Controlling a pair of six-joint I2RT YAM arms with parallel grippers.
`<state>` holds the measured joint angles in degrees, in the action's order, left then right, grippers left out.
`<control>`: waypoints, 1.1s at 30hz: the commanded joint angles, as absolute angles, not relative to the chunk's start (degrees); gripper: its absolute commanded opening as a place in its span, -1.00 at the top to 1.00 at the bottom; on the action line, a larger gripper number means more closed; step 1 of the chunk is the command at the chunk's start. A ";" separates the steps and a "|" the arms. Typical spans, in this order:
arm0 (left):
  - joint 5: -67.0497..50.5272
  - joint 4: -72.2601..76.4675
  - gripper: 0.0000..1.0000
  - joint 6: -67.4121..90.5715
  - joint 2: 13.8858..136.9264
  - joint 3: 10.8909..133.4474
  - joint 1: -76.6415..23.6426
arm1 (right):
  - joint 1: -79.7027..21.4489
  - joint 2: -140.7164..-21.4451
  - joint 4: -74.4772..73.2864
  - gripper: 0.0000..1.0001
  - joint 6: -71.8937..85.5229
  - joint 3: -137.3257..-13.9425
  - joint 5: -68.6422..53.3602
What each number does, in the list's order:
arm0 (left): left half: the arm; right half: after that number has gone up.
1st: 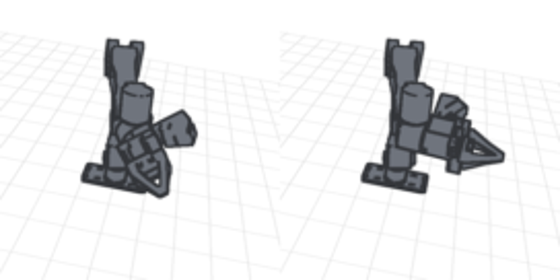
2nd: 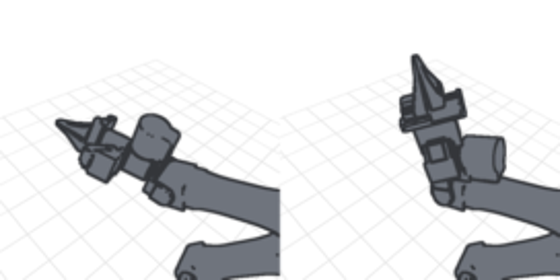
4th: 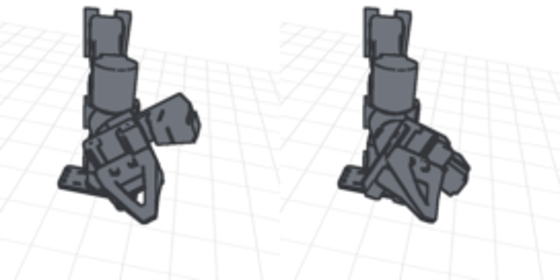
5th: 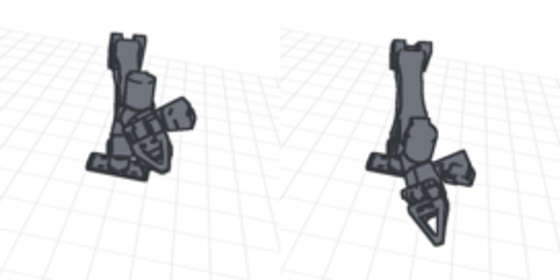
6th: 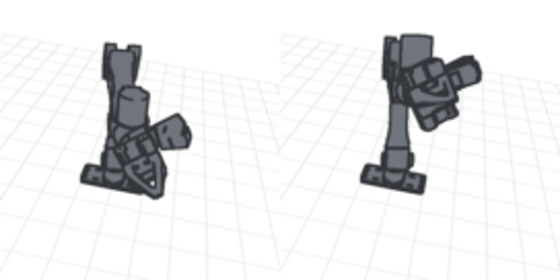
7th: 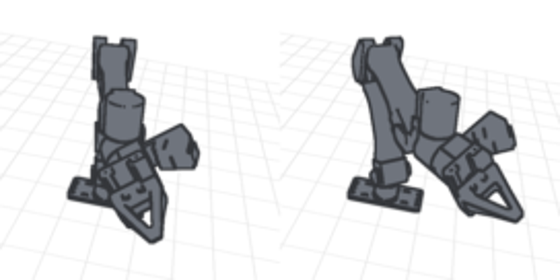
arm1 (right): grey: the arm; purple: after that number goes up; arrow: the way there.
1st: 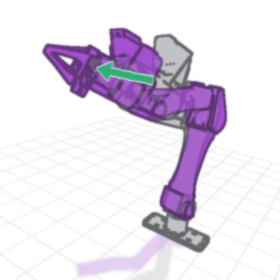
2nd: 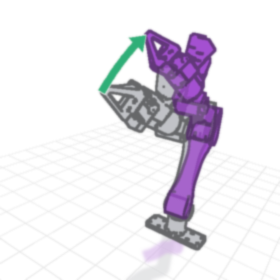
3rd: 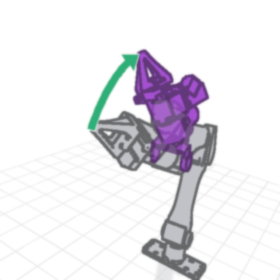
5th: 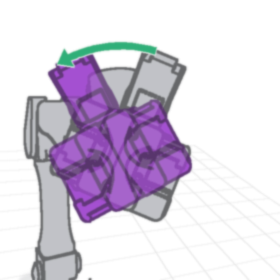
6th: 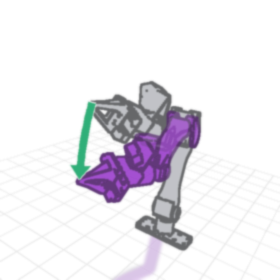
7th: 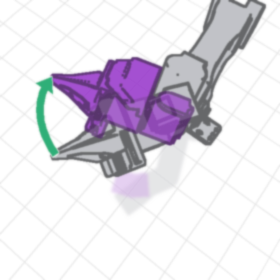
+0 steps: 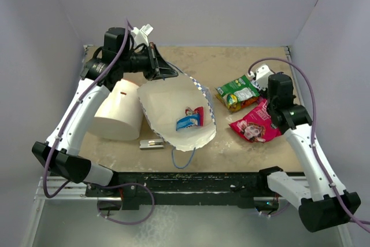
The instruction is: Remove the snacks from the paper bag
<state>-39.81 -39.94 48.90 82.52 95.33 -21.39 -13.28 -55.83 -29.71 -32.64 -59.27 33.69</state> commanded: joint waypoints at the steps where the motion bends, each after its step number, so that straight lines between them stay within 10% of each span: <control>1: -41.31 -37.41 1.00 49.36 80.37 96.45 -21.01 | -12.48 -56.25 -22.04 1.00 -50.09 -55.77 23.61; 13: -38.90 -38.69 1.00 49.70 81.65 98.96 -20.95 | -13.93 -57.33 -26.22 1.00 -47.37 -41.13 -6.00; 22: -36.21 -37.74 1.00 48.78 83.30 103.40 -20.74 | -14.69 -46.06 -26.43 0.02 -45.39 -36.11 -5.26; 33: -35.28 -36.04 1.00 45.46 91.30 116.67 -20.00 | -14.68 -45.61 -33.98 -0.33 -36.31 -51.25 -9.58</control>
<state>-35.73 -40.12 48.07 89.23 110.65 -20.67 -14.52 -45.76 -31.81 -42.15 -44.42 -5.85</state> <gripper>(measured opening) 0.003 0.652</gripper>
